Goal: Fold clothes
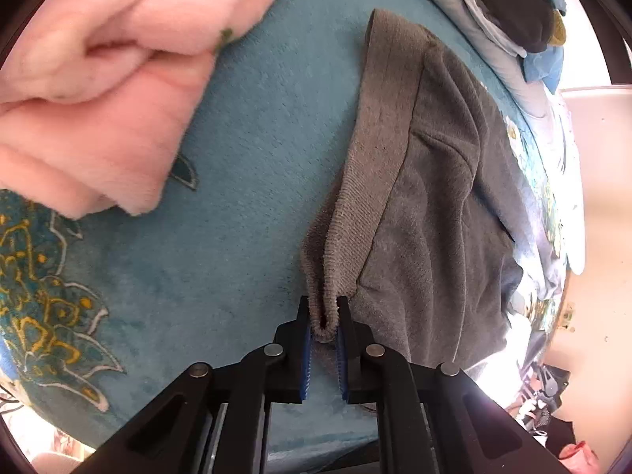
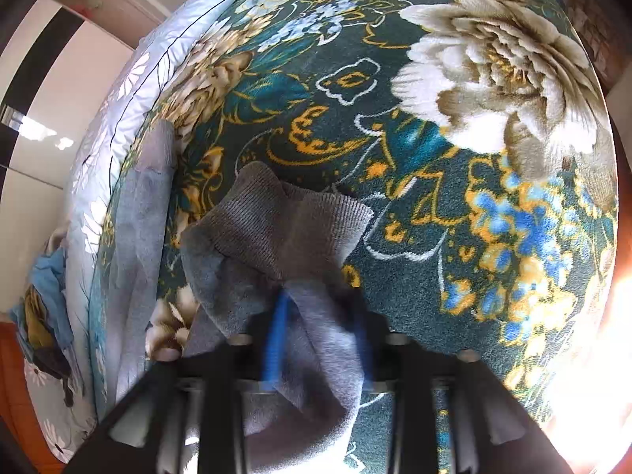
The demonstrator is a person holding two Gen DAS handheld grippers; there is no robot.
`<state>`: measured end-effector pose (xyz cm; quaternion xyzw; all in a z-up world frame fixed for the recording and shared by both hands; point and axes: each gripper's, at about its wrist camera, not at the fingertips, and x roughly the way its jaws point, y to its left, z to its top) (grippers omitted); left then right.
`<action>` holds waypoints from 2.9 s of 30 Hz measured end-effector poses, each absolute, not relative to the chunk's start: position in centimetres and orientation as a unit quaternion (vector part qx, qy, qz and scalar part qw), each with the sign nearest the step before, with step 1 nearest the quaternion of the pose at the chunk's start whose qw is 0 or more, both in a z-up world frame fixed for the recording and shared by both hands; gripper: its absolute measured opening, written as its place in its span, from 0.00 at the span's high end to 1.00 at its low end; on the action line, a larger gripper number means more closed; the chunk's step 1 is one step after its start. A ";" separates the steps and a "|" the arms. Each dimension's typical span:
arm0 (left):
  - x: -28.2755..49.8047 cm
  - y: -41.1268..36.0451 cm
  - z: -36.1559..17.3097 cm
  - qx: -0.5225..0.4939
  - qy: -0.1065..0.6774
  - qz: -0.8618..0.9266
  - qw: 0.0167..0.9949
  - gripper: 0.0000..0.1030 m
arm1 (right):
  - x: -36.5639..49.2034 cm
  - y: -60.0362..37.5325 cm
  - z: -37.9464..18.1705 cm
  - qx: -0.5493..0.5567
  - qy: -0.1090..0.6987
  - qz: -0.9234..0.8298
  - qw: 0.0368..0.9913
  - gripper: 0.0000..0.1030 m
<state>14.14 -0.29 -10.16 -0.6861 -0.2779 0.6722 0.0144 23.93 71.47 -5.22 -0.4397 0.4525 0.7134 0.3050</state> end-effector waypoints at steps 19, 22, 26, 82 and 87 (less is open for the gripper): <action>16.8 -2.0 -9.9 -0.691 -0.221 0.688 0.016 0.91 | 29.3 72.4 -5.1 -0.446 0.428 0.705 0.348 0.95; 16.6 -1.2 -9.8 -0.694 -0.207 0.689 0.023 0.90 | 28.2 72.3 -4.6 -0.464 0.402 0.711 0.342 0.95; 16.2 0.5 -8.9 -0.698 -0.179 0.691 0.052 0.83 | 27.8 71.8 -3.8 -0.481 0.369 0.722 0.332 0.94; 1.9 6.2 -9.8 -0.661 -0.026 0.750 0.015 0.50 | -8.6 72.2 -4.2 -0.480 0.360 0.762 0.243 0.97; 1.9 5.8 -9.3 -0.657 -0.028 0.753 0.005 0.49 | -8.0 72.6 -5.1 -0.481 0.375 0.758 0.233 0.96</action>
